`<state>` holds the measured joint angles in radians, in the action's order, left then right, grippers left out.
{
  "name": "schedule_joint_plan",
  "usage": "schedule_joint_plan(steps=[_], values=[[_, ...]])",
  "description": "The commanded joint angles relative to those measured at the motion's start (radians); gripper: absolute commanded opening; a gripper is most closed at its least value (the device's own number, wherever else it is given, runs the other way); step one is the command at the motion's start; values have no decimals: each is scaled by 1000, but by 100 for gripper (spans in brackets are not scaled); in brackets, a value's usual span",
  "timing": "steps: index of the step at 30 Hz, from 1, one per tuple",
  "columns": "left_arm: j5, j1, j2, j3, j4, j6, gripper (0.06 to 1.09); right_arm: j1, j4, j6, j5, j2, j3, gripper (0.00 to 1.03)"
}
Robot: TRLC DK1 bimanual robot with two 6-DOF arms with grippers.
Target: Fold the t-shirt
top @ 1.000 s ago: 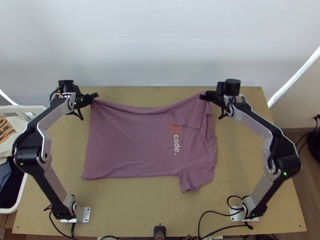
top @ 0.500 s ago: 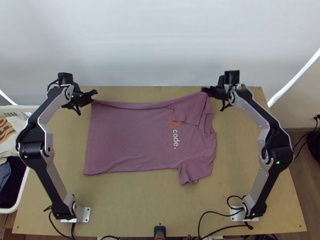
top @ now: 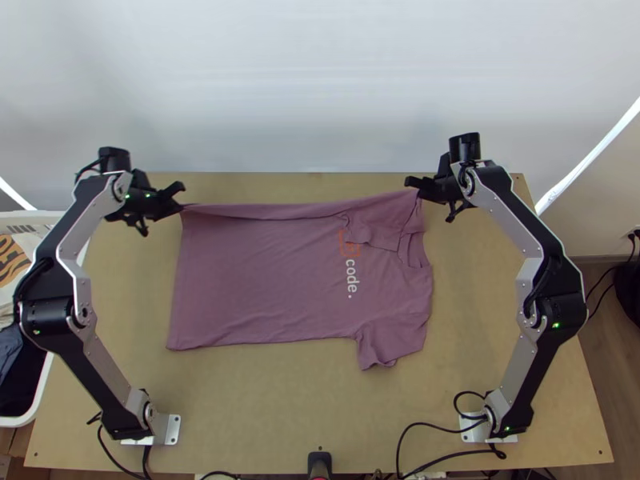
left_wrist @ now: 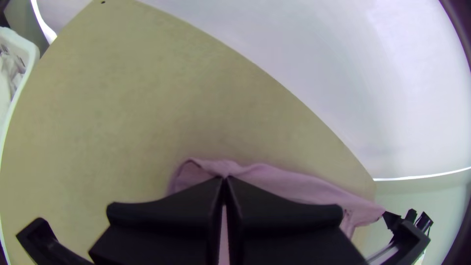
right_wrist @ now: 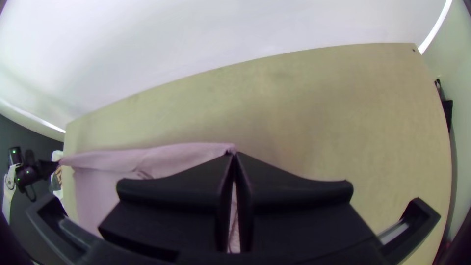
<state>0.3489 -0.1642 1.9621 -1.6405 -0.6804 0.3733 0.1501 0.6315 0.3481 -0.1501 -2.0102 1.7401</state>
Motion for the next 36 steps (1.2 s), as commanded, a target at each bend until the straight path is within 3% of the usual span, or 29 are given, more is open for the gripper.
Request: schedule_joint_plan(steps=[1, 10, 33, 34, 36], values=[[22, -28, -49, 68, -11, -13, 9, -4, 34, 17, 1, 7, 18, 3], [53, -67, -135, 200, -10, -57, 9, -4, 125, 6, 14, 16, 4, 3], [81, -106, -344, 533, 42, -105, 9, 17, 111, -26, 63, 214, -343, 3], [81, -106, -351, 542, 58, -111, 11, 19, 99, -26, 63, 225, -361, 3], [81, -107, -374, 556, 61, -131, 29, 23, 89, -29, 63, 240, -384, 6]])
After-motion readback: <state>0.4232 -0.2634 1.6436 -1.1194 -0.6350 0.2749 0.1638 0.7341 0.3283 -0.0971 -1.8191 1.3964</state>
